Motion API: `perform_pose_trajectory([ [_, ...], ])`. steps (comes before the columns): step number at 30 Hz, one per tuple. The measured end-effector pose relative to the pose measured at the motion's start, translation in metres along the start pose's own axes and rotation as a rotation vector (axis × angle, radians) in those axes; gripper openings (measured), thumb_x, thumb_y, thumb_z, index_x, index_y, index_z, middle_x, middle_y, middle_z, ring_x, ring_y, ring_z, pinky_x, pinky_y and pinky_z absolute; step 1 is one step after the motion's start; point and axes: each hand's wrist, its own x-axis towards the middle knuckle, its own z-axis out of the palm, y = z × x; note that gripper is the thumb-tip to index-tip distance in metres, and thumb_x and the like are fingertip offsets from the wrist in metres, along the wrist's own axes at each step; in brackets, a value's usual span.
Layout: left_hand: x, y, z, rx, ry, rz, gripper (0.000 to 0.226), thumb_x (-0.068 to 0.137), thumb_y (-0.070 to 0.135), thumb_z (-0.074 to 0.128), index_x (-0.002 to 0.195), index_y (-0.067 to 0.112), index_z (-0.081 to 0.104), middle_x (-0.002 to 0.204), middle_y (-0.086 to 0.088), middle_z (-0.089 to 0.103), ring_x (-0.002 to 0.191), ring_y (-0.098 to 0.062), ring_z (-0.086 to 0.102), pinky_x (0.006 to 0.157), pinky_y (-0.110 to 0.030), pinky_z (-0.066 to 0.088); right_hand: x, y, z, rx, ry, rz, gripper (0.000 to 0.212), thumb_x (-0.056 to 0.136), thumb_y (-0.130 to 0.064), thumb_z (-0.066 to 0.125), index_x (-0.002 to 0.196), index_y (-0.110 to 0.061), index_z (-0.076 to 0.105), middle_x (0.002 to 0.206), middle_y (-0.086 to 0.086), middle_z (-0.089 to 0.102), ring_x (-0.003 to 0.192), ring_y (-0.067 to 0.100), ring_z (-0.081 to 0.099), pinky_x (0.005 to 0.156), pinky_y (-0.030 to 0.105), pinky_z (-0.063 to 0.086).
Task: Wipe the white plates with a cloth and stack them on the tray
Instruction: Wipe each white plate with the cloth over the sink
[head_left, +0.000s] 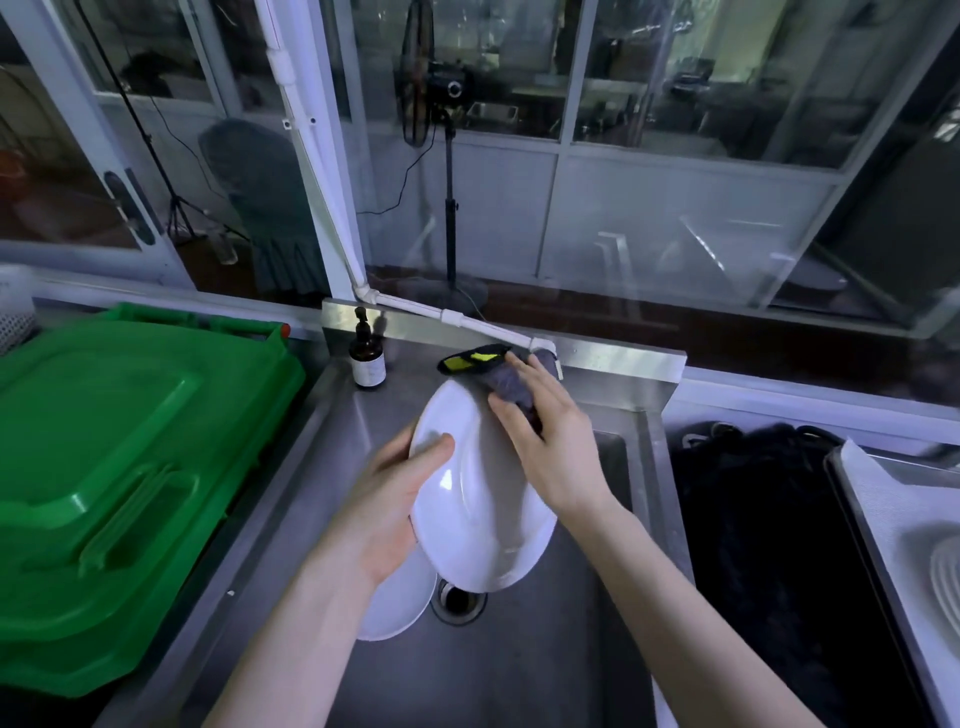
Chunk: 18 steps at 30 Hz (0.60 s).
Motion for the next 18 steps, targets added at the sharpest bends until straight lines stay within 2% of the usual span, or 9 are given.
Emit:
perform_pose_trajectory([
  [1, 0.000, 0.001, -0.003, 0.001, -0.008, 0.014, 0.031, 0.088, 0.027, 0.067, 0.117, 0.031, 0.075, 0.125, -0.001, 0.073, 0.119, -0.019, 0.067, 0.102, -0.045, 0.050, -0.002, -0.002, 0.001, -0.018, 0.000, 0.003, 0.045, 0.096, -0.024, 0.062, 0.139, -0.015, 0.053, 0.149, -0.007, 0.045, 0.146, 0.006, 0.027, 0.119, 0.034, 0.026],
  [3, 0.002, 0.003, -0.006, -0.030, 0.018, 0.037, 0.042, 0.081, 0.027, 0.069, 0.122, 0.021, 0.073, 0.127, -0.007, 0.071, 0.125, -0.025, 0.063, 0.113, -0.053, 0.042, -0.015, -0.006, 0.006, -0.126, -0.043, -0.124, 0.047, 0.096, -0.027, 0.059, 0.141, -0.017, 0.051, 0.152, -0.006, 0.042, 0.147, 0.009, 0.025, 0.119, 0.037, 0.025],
  [6, 0.005, 0.001, -0.009, -0.082, 0.033, 0.043, 0.053, 0.076, 0.017, 0.072, 0.128, 0.007, 0.067, 0.129, -0.015, 0.069, 0.128, -0.032, 0.060, 0.116, -0.055, 0.037, -0.026, -0.009, 0.012, -0.196, -0.152, -0.323, 0.047, 0.097, -0.033, 0.051, 0.142, -0.019, 0.051, 0.153, -0.007, 0.041, 0.148, 0.010, 0.022, 0.121, 0.042, 0.021],
  [9, 0.003, -0.002, -0.012, -0.079, -0.004, 0.021, 0.048, 0.083, 0.023, 0.065, 0.128, 0.007, 0.067, 0.131, -0.014, 0.069, 0.131, -0.029, 0.059, 0.113, -0.047, 0.040, -0.007, -0.011, 0.006, -0.156, -0.108, -0.286, 0.041, 0.097, -0.031, 0.053, 0.136, -0.020, 0.057, 0.148, -0.008, 0.047, 0.146, 0.007, 0.026, 0.121, 0.041, 0.020],
  [12, 0.000, -0.002, -0.019, -0.095, -0.016, -0.005, 0.044, 0.084, 0.032, 0.067, 0.125, 0.019, 0.071, 0.130, -0.008, 0.070, 0.125, -0.025, 0.063, 0.109, -0.048, 0.044, 0.010, -0.006, -0.001, 0.001, 0.027, -0.080, 0.036, 0.097, -0.021, 0.059, 0.132, -0.012, 0.060, 0.140, -0.009, 0.053, 0.142, 0.009, 0.035, 0.117, 0.039, 0.029],
  [14, -0.001, 0.001, -0.022, -0.099, -0.017, 0.001, 0.042, 0.084, 0.033, 0.067, 0.124, 0.021, 0.072, 0.129, -0.008, 0.070, 0.124, -0.025, 0.064, 0.108, -0.048, 0.045, 0.008, -0.004, 0.000, 0.042, 0.049, 0.010, 0.036, 0.097, -0.021, 0.059, 0.132, -0.013, 0.060, 0.134, -0.012, 0.054, 0.140, 0.010, 0.037, 0.116, 0.040, 0.031],
  [18, 0.001, 0.000, -0.019, -0.121, -0.004, -0.002, 0.050, 0.082, 0.027, 0.067, 0.128, 0.009, 0.068, 0.128, -0.017, 0.069, 0.125, -0.034, 0.062, 0.105, -0.046, 0.045, -0.014, -0.013, 0.016, -0.252, -0.055, -0.264, 0.044, 0.095, -0.034, 0.051, 0.138, -0.024, 0.055, 0.150, -0.011, 0.045, 0.147, 0.008, 0.026, 0.118, 0.045, 0.025],
])
